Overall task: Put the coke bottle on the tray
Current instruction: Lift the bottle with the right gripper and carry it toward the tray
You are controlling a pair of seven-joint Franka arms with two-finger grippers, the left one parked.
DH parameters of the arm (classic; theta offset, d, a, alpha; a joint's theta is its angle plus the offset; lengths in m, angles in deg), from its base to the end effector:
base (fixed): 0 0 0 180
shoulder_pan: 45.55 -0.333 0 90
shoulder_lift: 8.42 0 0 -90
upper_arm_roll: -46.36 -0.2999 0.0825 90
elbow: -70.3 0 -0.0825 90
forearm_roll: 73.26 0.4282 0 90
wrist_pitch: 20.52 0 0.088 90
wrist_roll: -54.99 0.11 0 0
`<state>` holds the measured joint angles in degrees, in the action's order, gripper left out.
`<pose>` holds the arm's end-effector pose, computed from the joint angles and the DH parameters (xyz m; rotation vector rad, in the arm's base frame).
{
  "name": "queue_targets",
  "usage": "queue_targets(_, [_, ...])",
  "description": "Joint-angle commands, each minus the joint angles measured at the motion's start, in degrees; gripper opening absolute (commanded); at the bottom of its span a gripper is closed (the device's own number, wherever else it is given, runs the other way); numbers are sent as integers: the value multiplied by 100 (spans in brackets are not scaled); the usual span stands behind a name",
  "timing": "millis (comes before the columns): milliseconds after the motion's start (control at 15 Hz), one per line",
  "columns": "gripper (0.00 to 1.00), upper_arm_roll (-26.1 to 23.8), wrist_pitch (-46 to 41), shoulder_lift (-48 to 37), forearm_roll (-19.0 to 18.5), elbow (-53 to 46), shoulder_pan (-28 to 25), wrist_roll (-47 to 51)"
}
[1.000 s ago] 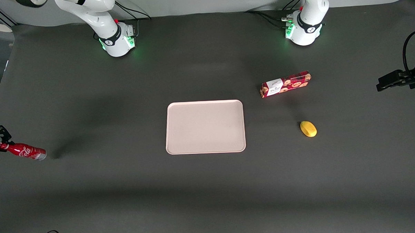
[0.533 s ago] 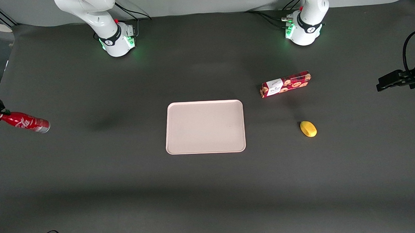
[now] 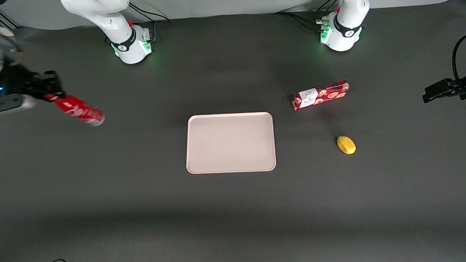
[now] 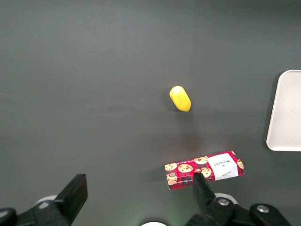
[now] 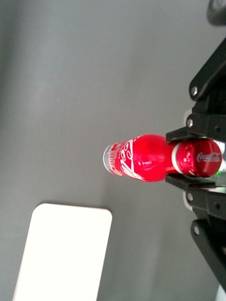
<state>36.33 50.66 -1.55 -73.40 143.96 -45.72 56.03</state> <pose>0.5869 0.0978 0.6509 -3.1187 -0.2496 0.2546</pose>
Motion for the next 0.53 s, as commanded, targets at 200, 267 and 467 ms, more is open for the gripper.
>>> queue_targets(200, [0,-1562,1139,588,366,619,-35,3402])
queue_targets(267, [0,-1572,1578,597,357,1040,-44,3560])
queue_targets(467, [1,-1572,2661,877,322,1913,-175,3999])
